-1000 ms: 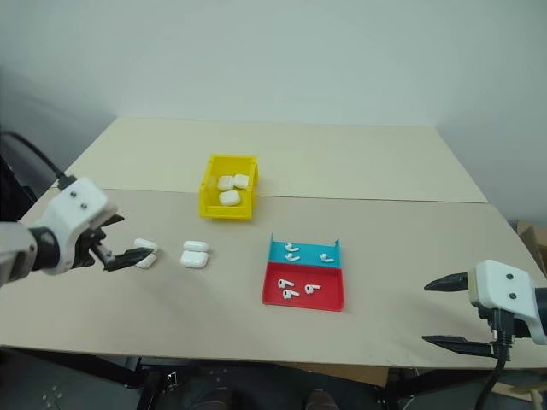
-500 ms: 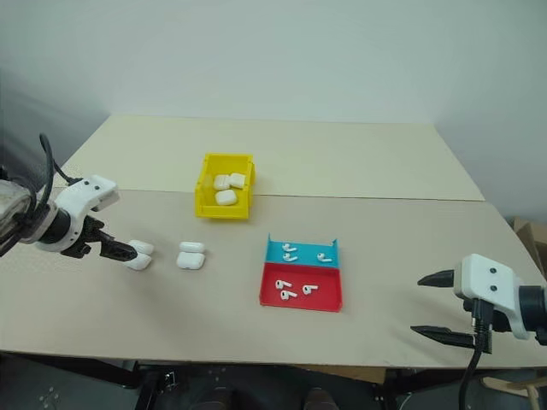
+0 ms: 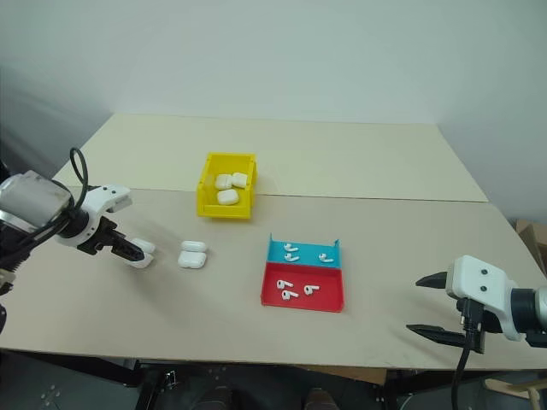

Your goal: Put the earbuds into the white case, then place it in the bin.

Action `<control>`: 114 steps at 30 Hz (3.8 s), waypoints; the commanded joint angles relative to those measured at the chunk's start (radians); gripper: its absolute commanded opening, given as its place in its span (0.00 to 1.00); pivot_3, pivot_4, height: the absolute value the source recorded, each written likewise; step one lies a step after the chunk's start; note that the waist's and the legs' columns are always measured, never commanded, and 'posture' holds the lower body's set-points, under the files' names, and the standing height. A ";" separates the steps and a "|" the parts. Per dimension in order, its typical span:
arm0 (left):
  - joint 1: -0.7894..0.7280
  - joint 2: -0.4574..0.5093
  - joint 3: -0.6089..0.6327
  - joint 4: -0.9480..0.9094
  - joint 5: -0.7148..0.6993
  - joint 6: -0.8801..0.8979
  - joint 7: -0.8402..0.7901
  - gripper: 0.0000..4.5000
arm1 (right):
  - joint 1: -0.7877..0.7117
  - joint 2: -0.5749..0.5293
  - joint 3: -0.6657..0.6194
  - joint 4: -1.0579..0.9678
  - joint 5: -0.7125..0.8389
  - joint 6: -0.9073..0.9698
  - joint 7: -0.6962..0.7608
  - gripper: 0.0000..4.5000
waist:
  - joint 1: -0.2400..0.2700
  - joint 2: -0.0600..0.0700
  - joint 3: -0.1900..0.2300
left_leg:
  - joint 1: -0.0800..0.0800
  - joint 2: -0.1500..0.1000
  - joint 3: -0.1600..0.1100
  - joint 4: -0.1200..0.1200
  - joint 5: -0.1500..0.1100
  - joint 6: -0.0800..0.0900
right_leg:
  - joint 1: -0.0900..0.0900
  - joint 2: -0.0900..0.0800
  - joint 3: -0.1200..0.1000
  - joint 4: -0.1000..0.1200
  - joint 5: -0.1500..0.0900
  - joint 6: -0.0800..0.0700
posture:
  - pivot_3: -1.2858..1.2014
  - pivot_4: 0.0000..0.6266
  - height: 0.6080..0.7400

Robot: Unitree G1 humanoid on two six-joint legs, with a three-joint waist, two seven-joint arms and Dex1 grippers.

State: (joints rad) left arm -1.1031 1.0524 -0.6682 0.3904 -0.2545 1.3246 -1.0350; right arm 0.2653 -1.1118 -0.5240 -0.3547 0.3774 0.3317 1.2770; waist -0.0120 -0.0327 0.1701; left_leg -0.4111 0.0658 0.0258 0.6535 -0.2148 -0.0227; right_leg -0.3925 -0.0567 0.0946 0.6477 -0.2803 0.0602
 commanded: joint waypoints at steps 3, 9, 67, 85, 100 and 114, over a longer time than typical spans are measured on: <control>-0.046 -0.014 -0.027 0.030 0.059 -0.006 -0.072 1.00 | 0.012 0.002 -0.040 -0.028 0.001 0.020 -0.010 0.99 | -0.002 0.000 0.000 | -0.001 0.000 0.000 0.000 0.000 0.000 | -0.001 0.000 0.000 0.000 0.000 0.000 | 0.52 0.24 1.00; -0.034 -0.065 -0.011 0.111 0.109 -0.026 -0.061 1.00 | 0.030 0.009 -0.048 -0.043 -0.001 0.025 -0.029 0.99 | -0.001 0.000 0.000 | -0.002 0.000 -0.001 0.002 0.000 0.000 | -0.001 0.000 0.000 0.001 0.000 0.000 | 0.52 0.24 1.00; 0.629 -0.384 0.811 -0.862 -0.256 -0.567 0.027 0.61 | -0.389 -0.303 0.144 -0.300 0.226 0.405 -0.086 1.00 | -0.001 0.004 -0.002 | 0.002 0.001 -0.001 0.007 0.000 0.000 | 0.005 -0.001 -0.001 0.002 0.002 0.000 | 0.52 0.24 1.00; 0.859 -0.659 0.745 -0.514 -0.331 -1.392 -0.433 0.61 | -1.136 -0.055 0.981 -0.219 -0.155 0.413 0.117 1.00 | -0.004 0.009 -0.006 | 0.000 0.001 0.001 0.007 -0.001 0.001 | 0.001 -0.001 0.000 0.001 0.003 -0.001 | 0.52 0.24 1.00; 1.001 -0.575 0.760 -0.555 -0.301 -1.496 -0.382 0.61 | -1.235 0.200 1.281 -0.076 -0.475 0.472 0.066 0.72 | -0.003 0.009 -0.006 | -0.003 0.002 0.000 0.007 -0.001 0.002 | -0.002 -0.001 0.000 0.002 0.003 -0.001 | 0.52 0.24 1.00; 1.061 -0.513 0.746 -0.627 -0.309 -1.478 -0.305 0.61 | -1.191 0.283 1.336 -0.010 -0.606 0.436 0.064 0.72 | -0.005 0.009 -0.006 | -0.003 0.002 0.001 0.007 -0.001 0.002 | -0.003 -0.001 0.000 0.002 0.003 -0.001 | 0.52 0.24 1.00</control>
State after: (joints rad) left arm -0.0404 0.5265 0.0747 -0.2035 -0.5514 -0.1471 -1.3452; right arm -0.9254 -0.8337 0.8148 -0.3628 -0.2116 0.7857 1.3392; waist -0.0168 -0.0232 0.1642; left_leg -0.4142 0.0676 0.0264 0.6603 -0.2160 -0.0207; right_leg -0.3950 -0.0574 0.0941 0.6499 -0.2775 0.0594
